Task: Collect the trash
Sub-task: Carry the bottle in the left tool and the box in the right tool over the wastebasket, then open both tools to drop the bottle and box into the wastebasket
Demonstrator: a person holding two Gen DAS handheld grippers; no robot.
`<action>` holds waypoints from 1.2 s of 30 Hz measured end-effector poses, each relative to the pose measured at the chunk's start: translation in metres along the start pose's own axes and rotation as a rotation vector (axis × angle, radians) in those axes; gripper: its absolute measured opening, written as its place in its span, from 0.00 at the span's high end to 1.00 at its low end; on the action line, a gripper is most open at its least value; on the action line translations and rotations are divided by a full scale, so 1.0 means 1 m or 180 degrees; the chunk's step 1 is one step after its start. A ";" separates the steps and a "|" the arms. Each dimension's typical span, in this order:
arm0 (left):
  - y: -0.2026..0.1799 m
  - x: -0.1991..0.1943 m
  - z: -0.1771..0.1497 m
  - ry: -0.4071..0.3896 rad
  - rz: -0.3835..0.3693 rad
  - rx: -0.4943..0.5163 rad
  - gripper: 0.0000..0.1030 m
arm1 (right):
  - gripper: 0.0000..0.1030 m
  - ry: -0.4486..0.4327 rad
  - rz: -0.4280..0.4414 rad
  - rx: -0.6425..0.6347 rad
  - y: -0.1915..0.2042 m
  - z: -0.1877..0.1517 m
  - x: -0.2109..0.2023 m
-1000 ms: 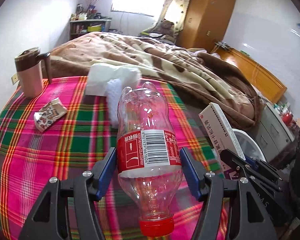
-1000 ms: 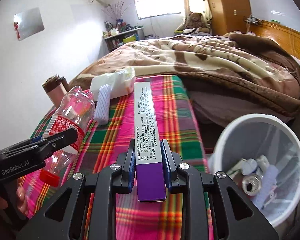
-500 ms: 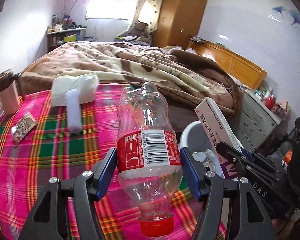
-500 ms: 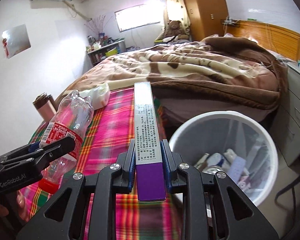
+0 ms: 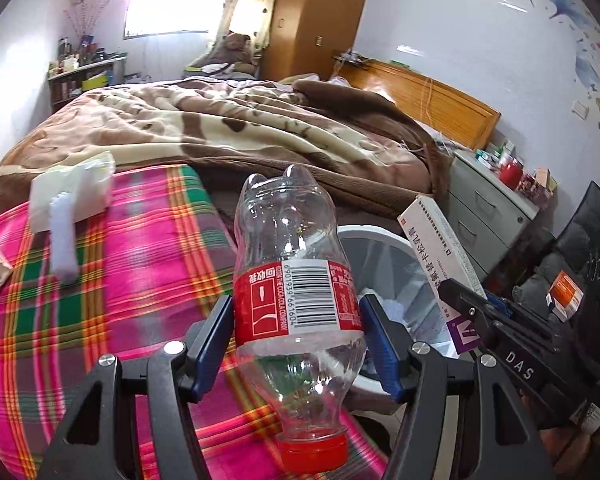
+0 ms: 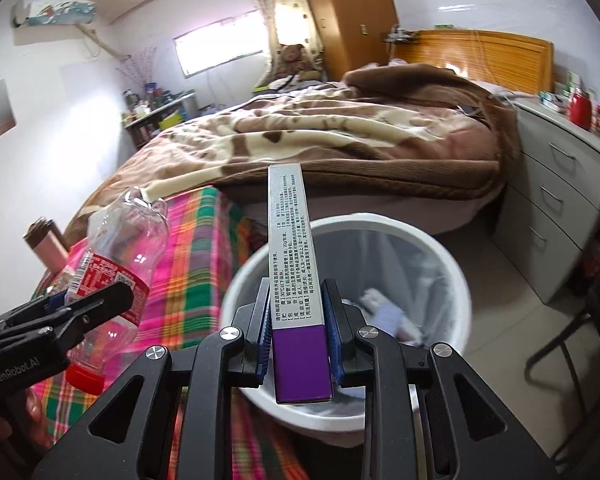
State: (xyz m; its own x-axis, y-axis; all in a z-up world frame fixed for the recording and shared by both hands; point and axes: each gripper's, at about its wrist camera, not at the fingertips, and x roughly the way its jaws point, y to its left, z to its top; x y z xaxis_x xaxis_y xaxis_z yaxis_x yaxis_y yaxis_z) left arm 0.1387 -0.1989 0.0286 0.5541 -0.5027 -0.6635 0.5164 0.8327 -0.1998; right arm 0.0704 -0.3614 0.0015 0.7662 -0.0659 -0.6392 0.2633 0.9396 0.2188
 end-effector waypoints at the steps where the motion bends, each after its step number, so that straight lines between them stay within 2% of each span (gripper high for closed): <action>1: -0.004 0.004 0.001 0.0017 -0.0019 0.0020 0.36 | 0.77 0.0010 -0.0019 0.0013 -0.003 0.000 0.001; 10: -0.036 0.036 0.001 0.0209 -0.0112 0.0158 0.36 | 0.77 0.0132 -0.0211 0.0130 -0.029 -0.005 0.008; 15: -0.049 0.045 0.004 0.0214 -0.0030 0.0279 0.36 | 0.77 0.0173 -0.0266 0.0179 -0.039 -0.005 0.010; 17: -0.052 0.048 0.006 0.0237 -0.0081 0.0262 0.36 | 0.77 0.0185 -0.0271 0.0193 -0.042 -0.006 0.010; 29: -0.057 0.074 0.006 0.0374 -0.0022 0.0244 0.36 | 0.76 0.0330 -0.0342 0.0177 -0.049 -0.007 0.025; 32: -0.057 0.073 0.006 0.0369 -0.0034 0.0227 0.27 | 0.75 0.0351 -0.0413 0.0156 -0.050 -0.007 0.026; 35: -0.056 0.071 0.007 0.0356 -0.0045 0.0219 0.27 | 0.62 0.0330 -0.0415 0.0174 -0.051 -0.007 0.023; 36: -0.055 0.069 0.007 0.0351 -0.0034 0.0214 0.27 | 0.54 0.0320 -0.0406 0.0186 -0.051 -0.007 0.022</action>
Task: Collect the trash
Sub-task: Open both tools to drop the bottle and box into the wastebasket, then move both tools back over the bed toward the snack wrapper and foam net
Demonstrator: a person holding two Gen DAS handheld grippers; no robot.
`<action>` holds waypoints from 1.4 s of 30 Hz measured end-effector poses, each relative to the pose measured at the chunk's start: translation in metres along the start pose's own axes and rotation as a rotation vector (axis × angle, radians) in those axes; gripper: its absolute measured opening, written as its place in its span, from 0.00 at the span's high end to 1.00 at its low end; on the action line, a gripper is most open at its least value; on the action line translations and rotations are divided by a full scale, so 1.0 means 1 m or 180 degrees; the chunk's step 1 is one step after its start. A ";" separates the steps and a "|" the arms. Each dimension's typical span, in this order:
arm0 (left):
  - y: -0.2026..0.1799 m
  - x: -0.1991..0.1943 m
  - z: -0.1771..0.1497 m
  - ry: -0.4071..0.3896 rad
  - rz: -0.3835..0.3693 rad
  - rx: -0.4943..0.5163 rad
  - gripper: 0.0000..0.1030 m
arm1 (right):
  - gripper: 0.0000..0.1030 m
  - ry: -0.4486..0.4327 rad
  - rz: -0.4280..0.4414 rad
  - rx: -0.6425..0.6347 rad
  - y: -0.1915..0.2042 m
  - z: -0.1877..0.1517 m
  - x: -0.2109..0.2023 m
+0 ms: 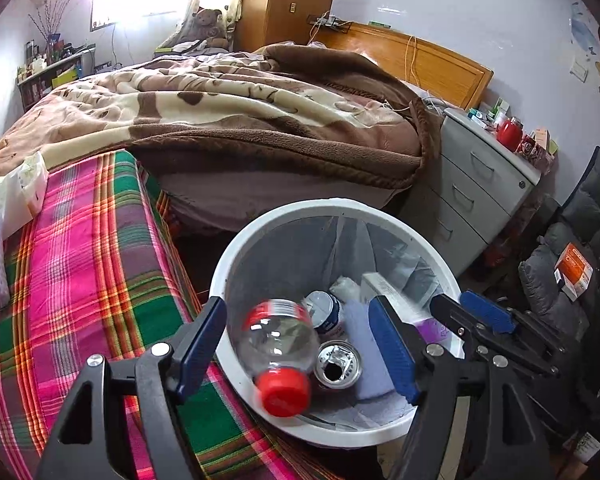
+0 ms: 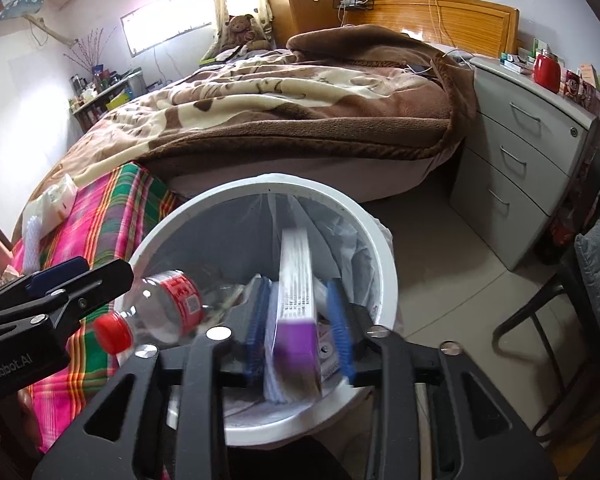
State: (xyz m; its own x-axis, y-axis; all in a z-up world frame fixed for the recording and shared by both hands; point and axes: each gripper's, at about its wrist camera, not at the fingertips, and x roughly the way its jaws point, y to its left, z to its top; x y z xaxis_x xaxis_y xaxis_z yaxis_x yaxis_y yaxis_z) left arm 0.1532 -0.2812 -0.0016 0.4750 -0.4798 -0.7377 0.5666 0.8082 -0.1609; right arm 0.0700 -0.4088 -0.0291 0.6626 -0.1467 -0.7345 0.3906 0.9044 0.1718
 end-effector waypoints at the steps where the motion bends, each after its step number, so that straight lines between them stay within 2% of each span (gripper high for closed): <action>1: 0.001 -0.001 0.000 -0.0005 -0.0004 -0.0007 0.27 | 0.51 -0.0004 0.0003 0.0008 -0.001 0.000 -0.001; 18: 0.030 -0.034 -0.008 -0.0183 -0.0011 -0.0154 0.27 | 0.51 -0.0141 0.0106 0.0002 0.018 0.003 -0.015; 25: 0.053 -0.051 -0.014 -0.0285 0.0154 -0.0217 0.27 | 0.51 -0.0206 0.0209 -0.0058 0.036 0.003 -0.018; 33: 0.082 -0.065 -0.022 -0.0339 0.0213 -0.0376 0.27 | 0.51 -0.0246 0.0326 -0.0140 0.056 0.003 -0.018; 42: 0.117 -0.081 -0.029 -0.0425 0.0386 -0.0491 0.26 | 0.51 -0.0313 0.0557 -0.0350 0.091 0.002 -0.017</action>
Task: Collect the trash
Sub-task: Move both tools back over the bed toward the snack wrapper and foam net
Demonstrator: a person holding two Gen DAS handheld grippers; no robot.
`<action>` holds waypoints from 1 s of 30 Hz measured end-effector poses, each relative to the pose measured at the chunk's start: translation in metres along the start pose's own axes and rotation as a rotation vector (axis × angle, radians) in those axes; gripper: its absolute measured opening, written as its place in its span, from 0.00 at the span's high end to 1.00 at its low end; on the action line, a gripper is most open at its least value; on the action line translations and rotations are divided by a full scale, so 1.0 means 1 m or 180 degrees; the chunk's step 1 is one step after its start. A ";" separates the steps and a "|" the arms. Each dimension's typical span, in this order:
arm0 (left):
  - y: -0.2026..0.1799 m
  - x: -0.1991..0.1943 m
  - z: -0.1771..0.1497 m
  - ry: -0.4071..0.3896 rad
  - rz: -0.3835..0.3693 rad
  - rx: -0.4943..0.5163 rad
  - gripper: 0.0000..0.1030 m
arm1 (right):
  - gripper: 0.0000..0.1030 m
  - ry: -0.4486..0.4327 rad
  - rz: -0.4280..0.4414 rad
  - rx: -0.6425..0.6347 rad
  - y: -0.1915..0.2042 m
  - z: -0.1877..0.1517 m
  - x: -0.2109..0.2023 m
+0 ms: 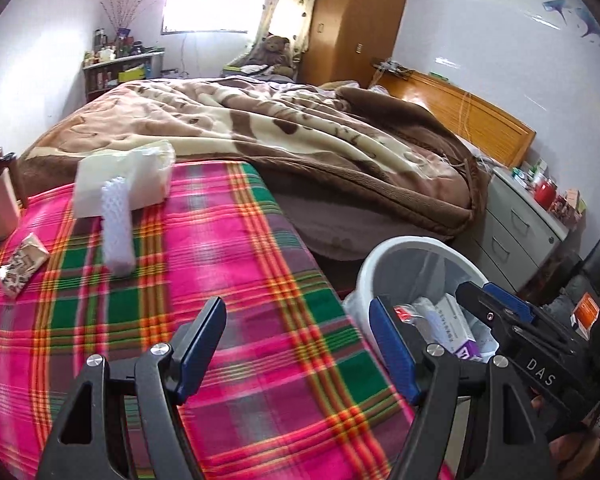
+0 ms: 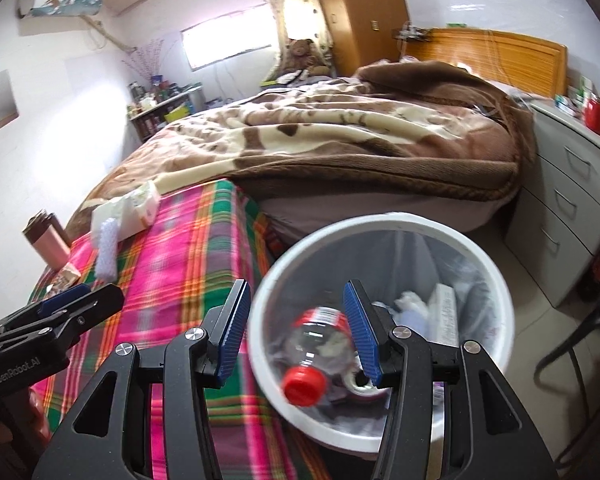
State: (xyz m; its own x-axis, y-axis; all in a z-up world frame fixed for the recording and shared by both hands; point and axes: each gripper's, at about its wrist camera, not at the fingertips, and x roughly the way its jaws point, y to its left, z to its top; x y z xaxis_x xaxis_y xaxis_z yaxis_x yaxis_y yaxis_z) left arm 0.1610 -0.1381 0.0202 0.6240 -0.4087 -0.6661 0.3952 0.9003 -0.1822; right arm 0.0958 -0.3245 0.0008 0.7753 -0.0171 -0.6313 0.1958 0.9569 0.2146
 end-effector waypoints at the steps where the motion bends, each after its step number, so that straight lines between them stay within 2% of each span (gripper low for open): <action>1: 0.005 -0.001 0.000 -0.0006 0.0019 -0.0009 0.26 | 0.51 -0.0010 0.0032 -0.0025 0.004 0.000 0.001; 18: 0.116 -0.017 0.001 -0.0098 0.0506 -0.0294 0.25 | 0.42 0.0072 0.0412 -0.0505 0.082 0.010 0.036; 30: 0.183 -0.026 -0.001 -0.0148 0.0737 -0.0516 0.25 | 0.38 0.0232 0.0676 -0.0778 0.140 0.017 0.068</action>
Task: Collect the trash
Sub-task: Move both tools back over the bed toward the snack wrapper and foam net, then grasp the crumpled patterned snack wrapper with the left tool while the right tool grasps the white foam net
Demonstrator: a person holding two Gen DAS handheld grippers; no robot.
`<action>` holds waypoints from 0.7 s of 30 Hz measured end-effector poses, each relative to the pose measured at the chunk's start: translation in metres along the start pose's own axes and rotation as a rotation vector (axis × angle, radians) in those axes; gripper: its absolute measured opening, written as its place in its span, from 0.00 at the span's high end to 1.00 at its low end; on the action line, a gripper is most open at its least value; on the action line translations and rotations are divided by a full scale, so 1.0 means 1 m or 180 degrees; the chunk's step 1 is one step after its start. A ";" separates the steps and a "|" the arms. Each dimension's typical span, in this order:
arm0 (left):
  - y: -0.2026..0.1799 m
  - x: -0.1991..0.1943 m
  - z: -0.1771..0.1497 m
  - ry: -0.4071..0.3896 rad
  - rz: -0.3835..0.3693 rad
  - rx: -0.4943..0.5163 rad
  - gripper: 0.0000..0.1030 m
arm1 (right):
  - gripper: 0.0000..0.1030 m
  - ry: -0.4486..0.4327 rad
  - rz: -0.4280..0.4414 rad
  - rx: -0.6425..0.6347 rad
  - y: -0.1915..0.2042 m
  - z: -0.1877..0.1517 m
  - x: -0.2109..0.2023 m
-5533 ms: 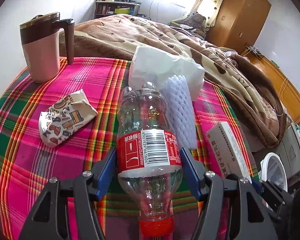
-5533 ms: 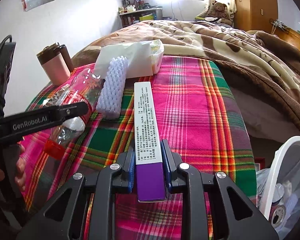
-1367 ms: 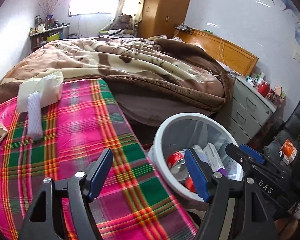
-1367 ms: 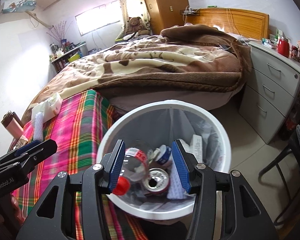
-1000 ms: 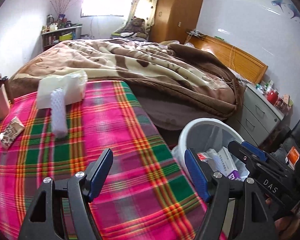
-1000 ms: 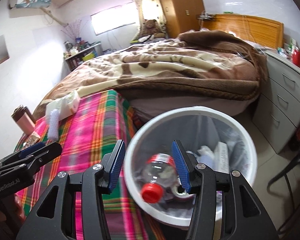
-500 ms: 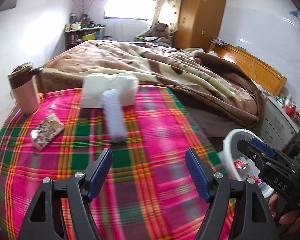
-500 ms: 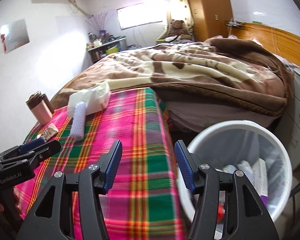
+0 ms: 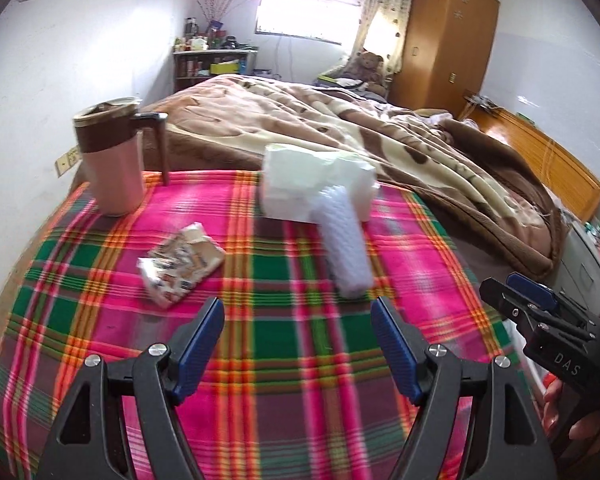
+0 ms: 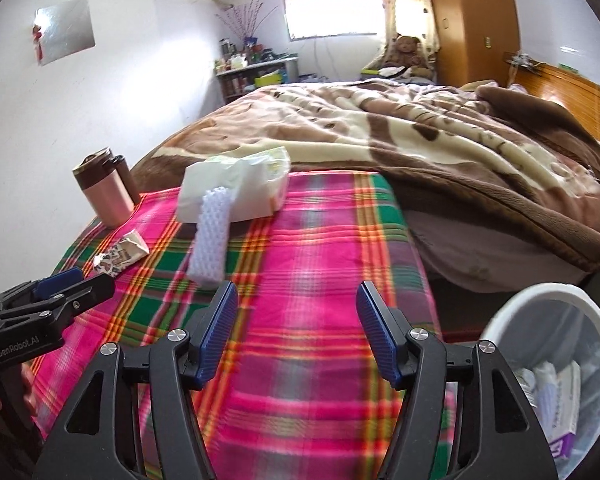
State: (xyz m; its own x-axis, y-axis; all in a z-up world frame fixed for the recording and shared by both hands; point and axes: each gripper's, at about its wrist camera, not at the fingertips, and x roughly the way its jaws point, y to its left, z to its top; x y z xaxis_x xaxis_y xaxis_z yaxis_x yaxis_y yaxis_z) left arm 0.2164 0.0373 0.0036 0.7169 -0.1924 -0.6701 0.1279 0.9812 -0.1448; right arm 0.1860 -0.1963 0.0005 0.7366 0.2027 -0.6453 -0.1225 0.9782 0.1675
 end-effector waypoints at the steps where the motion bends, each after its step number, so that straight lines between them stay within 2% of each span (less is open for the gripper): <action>1: 0.006 0.000 0.002 -0.0010 0.0036 -0.0007 0.25 | 0.38 0.0014 0.0023 -0.0022 0.004 0.002 0.004; 6: 0.040 0.006 0.008 -0.0011 0.0208 -0.0160 0.25 | 0.37 0.0047 0.0091 -0.0071 0.017 0.009 0.020; 11: 0.070 0.021 0.010 0.0133 0.0412 -0.0224 0.21 | 0.36 0.0076 0.0139 -0.0029 0.023 0.016 0.034; 15: 0.083 0.033 0.012 0.0193 0.0361 -0.0202 0.21 | 0.29 0.0114 0.0143 -0.0062 0.029 0.021 0.045; 21: 0.089 0.051 0.014 0.0291 0.0394 -0.0073 0.21 | 0.28 0.0208 0.0171 -0.0148 0.038 0.022 0.062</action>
State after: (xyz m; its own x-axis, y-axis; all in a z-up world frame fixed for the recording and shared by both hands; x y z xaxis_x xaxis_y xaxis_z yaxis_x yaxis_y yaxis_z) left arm 0.2740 0.1153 -0.0329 0.6606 -0.0720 -0.7473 0.0261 0.9970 -0.0730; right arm 0.2416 -0.1476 -0.0162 0.6834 0.2560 -0.6837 -0.1926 0.9665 0.1694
